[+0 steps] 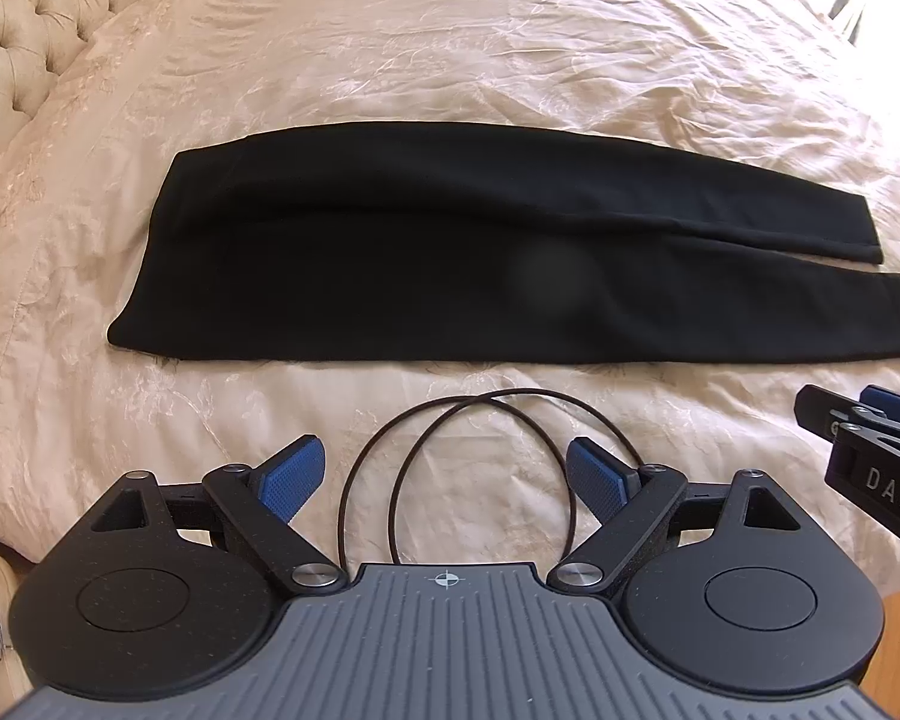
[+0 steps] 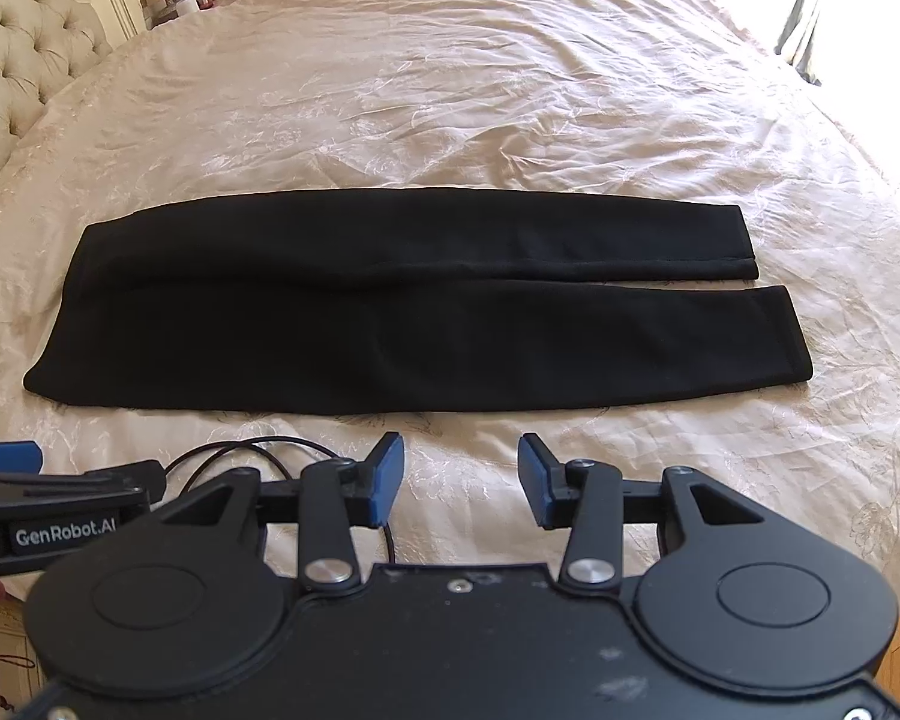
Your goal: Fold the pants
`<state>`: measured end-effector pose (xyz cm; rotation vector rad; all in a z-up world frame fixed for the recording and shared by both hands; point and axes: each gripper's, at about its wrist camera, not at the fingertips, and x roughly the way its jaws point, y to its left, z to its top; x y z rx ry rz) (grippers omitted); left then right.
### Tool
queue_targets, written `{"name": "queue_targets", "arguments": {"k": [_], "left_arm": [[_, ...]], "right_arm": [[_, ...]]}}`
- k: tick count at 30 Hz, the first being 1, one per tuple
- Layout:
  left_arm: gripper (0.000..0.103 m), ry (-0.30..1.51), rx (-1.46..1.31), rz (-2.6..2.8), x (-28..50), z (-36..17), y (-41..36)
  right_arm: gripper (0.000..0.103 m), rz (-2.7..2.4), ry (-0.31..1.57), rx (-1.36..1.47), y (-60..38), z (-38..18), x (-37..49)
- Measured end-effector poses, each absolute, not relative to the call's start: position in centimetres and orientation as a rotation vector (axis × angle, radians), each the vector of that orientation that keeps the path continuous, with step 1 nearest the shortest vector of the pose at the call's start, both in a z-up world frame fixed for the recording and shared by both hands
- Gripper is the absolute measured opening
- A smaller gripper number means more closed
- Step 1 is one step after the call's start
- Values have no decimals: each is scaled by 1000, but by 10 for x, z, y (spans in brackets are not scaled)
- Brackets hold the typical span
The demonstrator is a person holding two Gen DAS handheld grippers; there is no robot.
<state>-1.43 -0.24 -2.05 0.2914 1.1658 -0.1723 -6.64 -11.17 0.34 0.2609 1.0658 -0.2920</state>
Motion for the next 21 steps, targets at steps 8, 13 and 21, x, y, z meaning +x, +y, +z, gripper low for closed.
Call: {"name": "queue_targets", "arguments": {"k": [8, 13, 21], "left_arm": [[88, 1170, 283, -167, -15, -21, -2], [88, 1167, 277, -161, -15, -20, 0], [88, 1157, 263, -173, -16, -19, 3]], "right_arm": [[46, -289, 1067, 256, -113, 3, -67], [46, -288, 1065, 252, -112, 3, -67], [46, -288, 1033, 202, -108, 5, -69]]}}
